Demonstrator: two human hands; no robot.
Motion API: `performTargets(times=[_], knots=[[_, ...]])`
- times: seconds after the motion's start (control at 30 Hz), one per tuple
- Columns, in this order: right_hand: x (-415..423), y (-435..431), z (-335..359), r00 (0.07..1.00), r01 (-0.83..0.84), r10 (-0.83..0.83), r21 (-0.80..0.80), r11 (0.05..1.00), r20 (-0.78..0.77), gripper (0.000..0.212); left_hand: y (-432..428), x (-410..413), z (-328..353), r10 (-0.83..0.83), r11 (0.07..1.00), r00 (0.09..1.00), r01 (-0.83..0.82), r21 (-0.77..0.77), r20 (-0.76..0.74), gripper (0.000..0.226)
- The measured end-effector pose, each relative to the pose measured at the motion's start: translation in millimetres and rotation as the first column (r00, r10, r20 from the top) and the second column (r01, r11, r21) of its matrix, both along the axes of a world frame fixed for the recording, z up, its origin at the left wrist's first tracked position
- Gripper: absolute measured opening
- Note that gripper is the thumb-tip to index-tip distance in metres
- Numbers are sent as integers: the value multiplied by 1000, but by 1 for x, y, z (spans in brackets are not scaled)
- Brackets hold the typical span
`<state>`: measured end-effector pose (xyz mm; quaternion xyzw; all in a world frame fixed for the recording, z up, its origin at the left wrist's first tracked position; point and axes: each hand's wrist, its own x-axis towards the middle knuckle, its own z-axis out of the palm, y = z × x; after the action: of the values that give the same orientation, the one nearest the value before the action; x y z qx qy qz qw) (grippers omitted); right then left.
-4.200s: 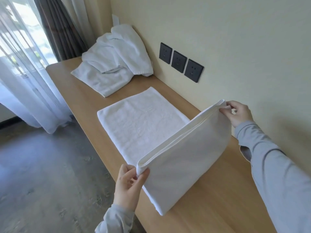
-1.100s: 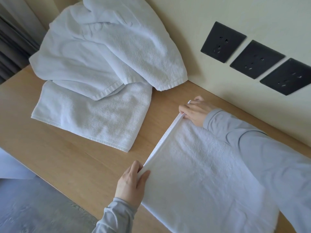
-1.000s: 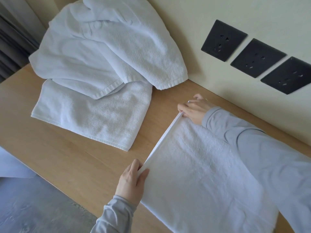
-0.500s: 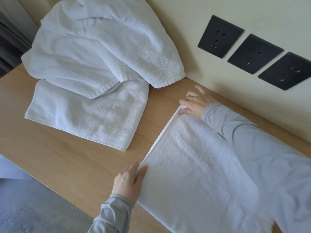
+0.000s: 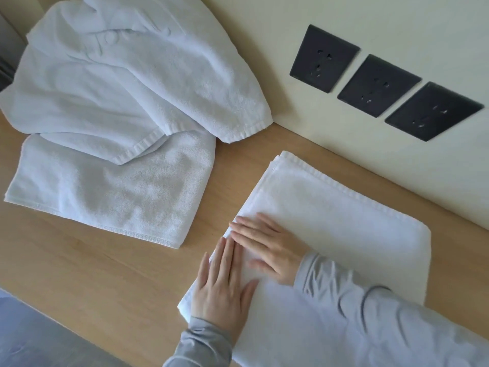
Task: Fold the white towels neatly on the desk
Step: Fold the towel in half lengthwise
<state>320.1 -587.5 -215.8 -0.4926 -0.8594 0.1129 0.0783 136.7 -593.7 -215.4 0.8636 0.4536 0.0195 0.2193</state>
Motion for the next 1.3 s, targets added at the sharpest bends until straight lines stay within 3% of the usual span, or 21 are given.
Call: performTargets(times=[0.07, 0.2, 0.33, 0.47, 0.53, 0.6, 0.67, 0.73, 0.8, 0.9, 1.1, 1.17, 1.3], knots=[[23, 5, -2, 993, -12, 18, -50, 999, 120, 57, 0, -3, -7, -1, 1000, 1000, 1, -4, -7, 68], [85, 55, 2, 915, 345, -317, -75, 936, 251, 58, -2, -3, -14, 9, 1000, 1000, -9, 20, 19, 69], [103, 65, -8, 901, 426, -412, -97, 900, 136, 54, -1, -3, -15, 9, 998, 1000, -10, 58, 9, 69], [77, 63, 1, 727, 686, -682, -60, 725, 80, 55, -1, -1, -13, 13, 997, 1000, -11, 76, -26, 69], [38, 42, 9, 808, 589, -589, 5, 808, 6, 59, -2, 0, -13, 18, 996, 999, -16, 82, -28, 69], [-6, 2, 5, 933, 358, -357, 35, 933, -49, 57, -2, 0, -14, 5, 996, 999, -2, 91, -33, 69], [-24, -42, -4, 983, 184, -184, 13, 983, 13, 56, -2, -1, -15, -16, 995, 999, 19, 102, -27, 70], [1, -65, -8, 985, 133, -129, -26, 991, 119, 56, -3, -1, -16, -2, 994, 1000, 4, 113, -17, 71], [46, -67, -3, 948, 221, -199, -61, 973, 248, 60, -3, -1, -16, 24, 993, 1000, -22, 112, -9, 71], [122, -62, 6, 806, 497, -423, -83, 864, 414, 69, -4, -1, -17, 18, 992, 1000, -16, 127, -16, 70], [168, -51, 0, 577, 775, -637, -99, 624, 511, 65, -5, 1, -16, 20, 988, 999, -13, 156, -42, 71], [152, -54, 9, 570, 776, -656, -63, 627, 496, 64, -6, 4, -12, 35, 983, 999, -27, 182, -40, 71], [86, -101, 29, 721, 661, -623, -32, 750, 303, 61, -31, 20, -2, -54, 972, 998, 48, 232, 21, 66]])
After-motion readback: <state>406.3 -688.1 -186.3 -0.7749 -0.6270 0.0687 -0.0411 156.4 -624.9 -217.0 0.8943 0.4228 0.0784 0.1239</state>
